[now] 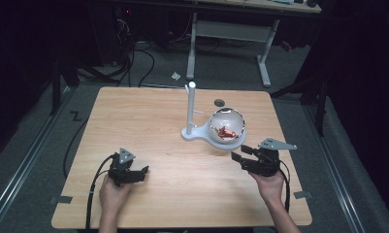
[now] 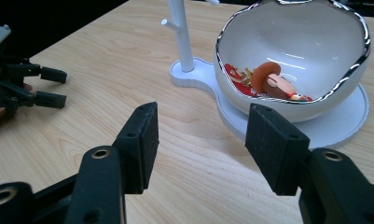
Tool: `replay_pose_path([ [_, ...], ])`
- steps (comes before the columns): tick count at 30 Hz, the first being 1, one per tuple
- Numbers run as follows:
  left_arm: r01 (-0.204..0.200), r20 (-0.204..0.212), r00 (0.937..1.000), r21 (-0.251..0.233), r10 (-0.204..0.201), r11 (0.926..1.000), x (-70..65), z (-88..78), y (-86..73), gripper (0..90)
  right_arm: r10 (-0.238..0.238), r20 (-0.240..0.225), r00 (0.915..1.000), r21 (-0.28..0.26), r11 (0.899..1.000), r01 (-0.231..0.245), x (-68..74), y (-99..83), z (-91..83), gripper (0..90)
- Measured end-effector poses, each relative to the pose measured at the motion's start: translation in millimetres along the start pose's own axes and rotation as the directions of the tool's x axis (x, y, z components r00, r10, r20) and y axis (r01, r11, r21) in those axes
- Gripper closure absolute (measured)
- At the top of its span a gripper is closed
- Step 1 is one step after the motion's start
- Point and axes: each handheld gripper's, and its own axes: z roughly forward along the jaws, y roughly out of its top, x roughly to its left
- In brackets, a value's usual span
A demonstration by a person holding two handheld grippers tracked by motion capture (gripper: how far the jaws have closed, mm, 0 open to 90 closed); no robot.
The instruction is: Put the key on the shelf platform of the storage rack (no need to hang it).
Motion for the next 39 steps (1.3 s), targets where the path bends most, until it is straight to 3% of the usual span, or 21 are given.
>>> replay_pose_path([
  [10, 0.0, 0.0, 1.0, 0.0, 0.0, 1.0, 0.0, 0.0, 0.0, 20.9, 0.001, -0.009, 1.0, 0.017, 1.0, -0.001, 2.9, -3.0, 15.6, 44.7],
  [16, 0.0, -0.002, 1.0, 0.001, 0.0, 1.0, 0.0, 0.0, 0.0, 20.5, 0.029, -0.03, 0.9991, 0.014, 0.999, -0.029, 5.9, -7.3, 33.0, 44.9],
  [25, 0.0, -0.001, 1.0, 0.002, 0.0, 1.0, -0.1, -0.1, -0.1, 20.3, -0.018, -0.014, 0.9997, 0.062, 0.998, 0.019, 9.1, -13.1, 49.2, 45.3],
  [35, 0.0, -0.001, 1.0, 0.002, 0.0, 1.0, 0.0, -0.1, 0.0, 20.3, -0.075, 0.019, 0.997, 0.131, 0.989, 0.072, 10.0, -20.8, 69.0, 45.3],
  [39, 0.0, -0.001, 1.0, 0.0, 0.0, 1.0, 0.0, 0.0, -0.1, 20.3, -0.103, 0.055, 0.9932, 0.161, 0.983, 0.093, 6.1, -26.5, 76.4, 45.3],
])
